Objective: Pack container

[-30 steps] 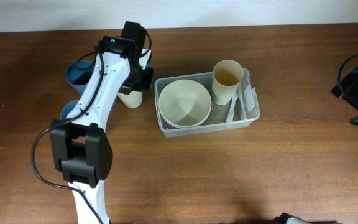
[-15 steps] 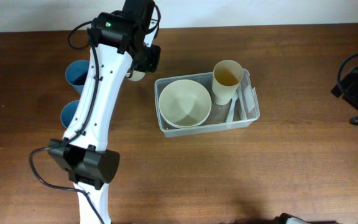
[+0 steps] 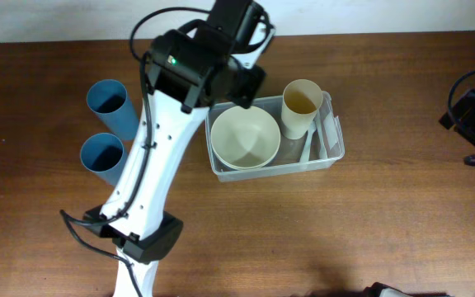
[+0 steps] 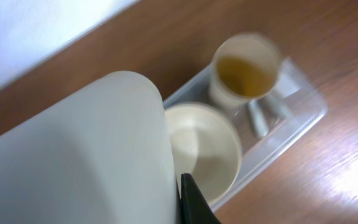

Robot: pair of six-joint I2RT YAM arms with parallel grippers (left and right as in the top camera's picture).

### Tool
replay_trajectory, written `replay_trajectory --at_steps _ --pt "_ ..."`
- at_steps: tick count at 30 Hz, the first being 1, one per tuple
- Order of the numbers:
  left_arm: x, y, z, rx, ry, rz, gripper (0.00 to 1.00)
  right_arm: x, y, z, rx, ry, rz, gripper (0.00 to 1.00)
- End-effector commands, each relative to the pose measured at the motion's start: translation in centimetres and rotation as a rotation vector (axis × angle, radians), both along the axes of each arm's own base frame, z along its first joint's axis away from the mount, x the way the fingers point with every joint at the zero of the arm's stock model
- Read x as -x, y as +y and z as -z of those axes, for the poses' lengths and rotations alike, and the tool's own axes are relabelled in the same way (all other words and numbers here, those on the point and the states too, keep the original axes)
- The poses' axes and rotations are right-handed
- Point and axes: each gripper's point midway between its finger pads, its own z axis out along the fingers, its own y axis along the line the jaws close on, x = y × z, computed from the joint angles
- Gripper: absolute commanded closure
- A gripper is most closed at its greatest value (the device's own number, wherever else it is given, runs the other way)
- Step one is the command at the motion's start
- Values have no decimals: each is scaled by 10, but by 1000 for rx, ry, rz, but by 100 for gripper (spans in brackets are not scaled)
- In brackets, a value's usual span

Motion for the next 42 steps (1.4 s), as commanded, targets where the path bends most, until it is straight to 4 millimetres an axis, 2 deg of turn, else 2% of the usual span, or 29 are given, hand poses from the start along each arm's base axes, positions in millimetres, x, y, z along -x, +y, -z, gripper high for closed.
replay_trajectory --at_steps 1,11,14,19,22,34,36,42 --pt "10 -32 -19 44 -77 124 99 0 -3 -4 8 -10 5 1" --pt "21 -86 -45 121 -208 265 99 0 -3 -4 9 -11 6 1" --pt "26 -96 -44 127 -208 310 99 0 -3 -4 8 -10 5 1" --pt "27 -107 -20 105 -149 339 99 0 -3 -4 8 -10 5 1" --pt "20 -114 2 73 -123 355 99 0 -3 -4 8 -10 5 1" --pt "3 -130 62 1 -33 369 99 0 -3 -4 8 -11 5 1" --pt "2 -131 70 -8 -19 369 99 0 -3 -4 8 -10 5 1" --pt "0 -133 78 -16 -6 370 98 0 -3 -4 9 -11 5 1"
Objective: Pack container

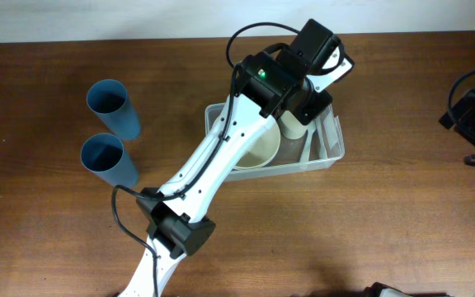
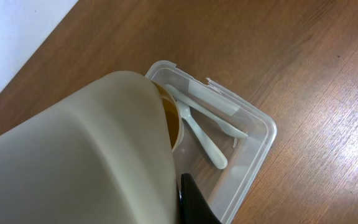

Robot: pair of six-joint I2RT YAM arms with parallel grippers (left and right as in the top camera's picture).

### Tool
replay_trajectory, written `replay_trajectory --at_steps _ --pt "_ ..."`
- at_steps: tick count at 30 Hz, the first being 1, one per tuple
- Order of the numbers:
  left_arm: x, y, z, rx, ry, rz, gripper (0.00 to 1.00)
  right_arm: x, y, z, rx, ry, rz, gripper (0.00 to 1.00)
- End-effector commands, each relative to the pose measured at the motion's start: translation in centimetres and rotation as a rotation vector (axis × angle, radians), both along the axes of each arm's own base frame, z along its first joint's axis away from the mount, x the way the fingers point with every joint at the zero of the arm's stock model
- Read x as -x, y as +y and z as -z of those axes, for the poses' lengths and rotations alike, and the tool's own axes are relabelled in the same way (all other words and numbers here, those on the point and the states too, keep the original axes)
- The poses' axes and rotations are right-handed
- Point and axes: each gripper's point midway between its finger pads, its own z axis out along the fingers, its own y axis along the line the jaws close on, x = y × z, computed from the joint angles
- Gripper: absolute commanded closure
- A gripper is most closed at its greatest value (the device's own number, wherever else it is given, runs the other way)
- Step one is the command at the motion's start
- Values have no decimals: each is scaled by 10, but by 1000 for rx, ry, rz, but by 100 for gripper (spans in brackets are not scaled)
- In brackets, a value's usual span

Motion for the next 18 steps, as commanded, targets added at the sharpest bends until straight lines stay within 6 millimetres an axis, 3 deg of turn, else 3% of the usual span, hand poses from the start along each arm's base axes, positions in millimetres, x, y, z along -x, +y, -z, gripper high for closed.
replay_trajectory --at_steps 1,18 --pt "2 -5 6 -5 8 28 96 0 -3 -4 9 -11 6 1" --pt "7 -6 8 -16 21 33 91 0 -3 -4 9 -11 6 1"
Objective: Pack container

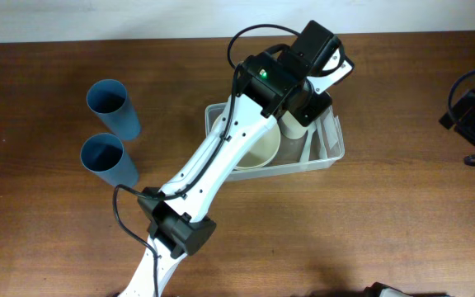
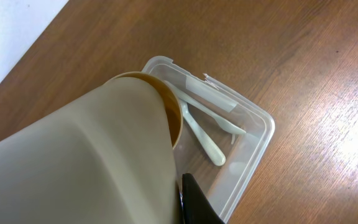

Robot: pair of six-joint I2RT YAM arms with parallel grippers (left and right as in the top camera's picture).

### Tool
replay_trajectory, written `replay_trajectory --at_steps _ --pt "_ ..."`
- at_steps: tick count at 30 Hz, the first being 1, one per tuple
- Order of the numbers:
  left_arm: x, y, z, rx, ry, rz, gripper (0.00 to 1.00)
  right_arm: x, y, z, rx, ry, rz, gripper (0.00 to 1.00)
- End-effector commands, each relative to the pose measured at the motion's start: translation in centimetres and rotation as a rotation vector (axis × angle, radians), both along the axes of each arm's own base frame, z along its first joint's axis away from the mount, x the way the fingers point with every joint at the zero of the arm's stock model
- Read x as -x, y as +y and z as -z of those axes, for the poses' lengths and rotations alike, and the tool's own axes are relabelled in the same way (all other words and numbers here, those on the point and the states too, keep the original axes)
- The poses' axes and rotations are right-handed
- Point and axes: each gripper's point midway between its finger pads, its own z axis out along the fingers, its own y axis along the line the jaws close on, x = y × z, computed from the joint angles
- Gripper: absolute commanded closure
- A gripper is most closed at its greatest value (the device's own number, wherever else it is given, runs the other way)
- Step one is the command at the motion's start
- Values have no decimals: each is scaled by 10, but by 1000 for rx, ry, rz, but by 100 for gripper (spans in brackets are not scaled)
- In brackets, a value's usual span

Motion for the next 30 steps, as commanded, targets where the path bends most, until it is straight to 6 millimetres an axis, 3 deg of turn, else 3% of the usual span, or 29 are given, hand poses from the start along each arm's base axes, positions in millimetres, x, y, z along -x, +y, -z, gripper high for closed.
replay_trajectory --at_steps 1,7,19,24,26,28,30 --pt "4 -5 4 -6 7 27 90 0 -3 -4 8 -11 6 1" --pt "4 -5 4 -5 6 27 75 0 -3 -4 8 -11 6 1" --pt "2 -1 5 -22 1 12 72 0 -3 -4 8 -11 6 1" --pt "-6 23 7 -121 -37 -66 55 0 -3 -4 8 -11 6 1" --pt "-9 38 4 -162 -52 -111 44 0 -3 -4 8 -11 6 1" --pt "-11 57 -1 -206 -58 -147 24 0 -3 -4 8 -11 6 1" --pt "-13 83 -10 -227 -54 -224 20 0 -3 -4 8 -11 6 1"
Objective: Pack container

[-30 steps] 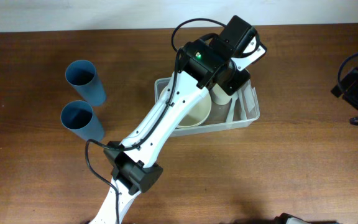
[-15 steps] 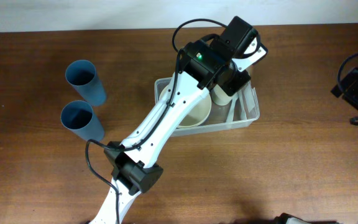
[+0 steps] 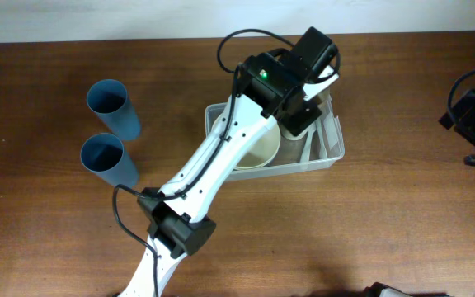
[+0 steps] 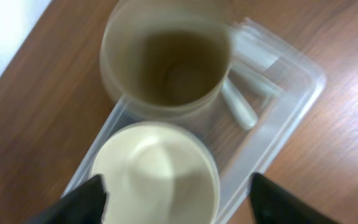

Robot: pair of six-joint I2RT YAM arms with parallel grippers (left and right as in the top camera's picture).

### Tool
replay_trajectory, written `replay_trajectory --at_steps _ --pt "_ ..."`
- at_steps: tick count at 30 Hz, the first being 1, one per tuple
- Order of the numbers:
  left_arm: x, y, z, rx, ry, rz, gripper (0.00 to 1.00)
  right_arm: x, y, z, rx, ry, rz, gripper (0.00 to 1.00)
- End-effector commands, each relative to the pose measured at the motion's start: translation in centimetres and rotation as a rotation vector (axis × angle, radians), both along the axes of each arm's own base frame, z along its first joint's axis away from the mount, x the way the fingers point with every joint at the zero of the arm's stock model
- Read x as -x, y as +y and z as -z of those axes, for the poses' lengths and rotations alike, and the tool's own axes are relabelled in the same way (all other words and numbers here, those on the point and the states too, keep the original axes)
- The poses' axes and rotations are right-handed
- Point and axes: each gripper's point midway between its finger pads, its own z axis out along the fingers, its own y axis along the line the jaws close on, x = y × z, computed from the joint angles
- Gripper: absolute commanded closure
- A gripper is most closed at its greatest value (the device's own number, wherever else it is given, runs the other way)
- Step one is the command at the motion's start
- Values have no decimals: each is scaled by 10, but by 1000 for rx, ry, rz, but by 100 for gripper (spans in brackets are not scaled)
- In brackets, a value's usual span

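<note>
A clear plastic container (image 4: 300,93) holds a cream bowl (image 4: 157,177), a cream cup (image 4: 166,62) standing upright, and white cutlery (image 4: 241,109) beside the cup. The cup's rim looks doubled, though the picture is blurred. My left gripper (image 4: 179,205) hangs open above the bowl and cup, with nothing between its black fingertips (image 4: 86,199). In the overhead view the left gripper (image 3: 302,115) covers the cup inside the container (image 3: 328,153). My right arm sits at the far right edge, away from the container.
Two blue cups (image 3: 108,106) (image 3: 103,157) stand on the brown table at the left. The left arm's white links (image 3: 213,165) stretch from the front edge across to the container. A white wall runs along the table's far side.
My left gripper has opened and let go of the cream cup. The cup now stands in the container at the other cup's place, and the gripper is higher above it.
My left gripper first held a cream cup above the container's left end, near the bowl. Later it held it over the cup standing in the container, then close down on that cup. Now the jaws are open and the cup stays in the container.
</note>
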Motion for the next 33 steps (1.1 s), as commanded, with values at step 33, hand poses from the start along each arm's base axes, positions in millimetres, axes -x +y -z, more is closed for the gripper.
replay_trajectory --at_steps 33 --pt "45 292 -58 30 115 -930 13 0 -3 -4 9 -11 5 1"
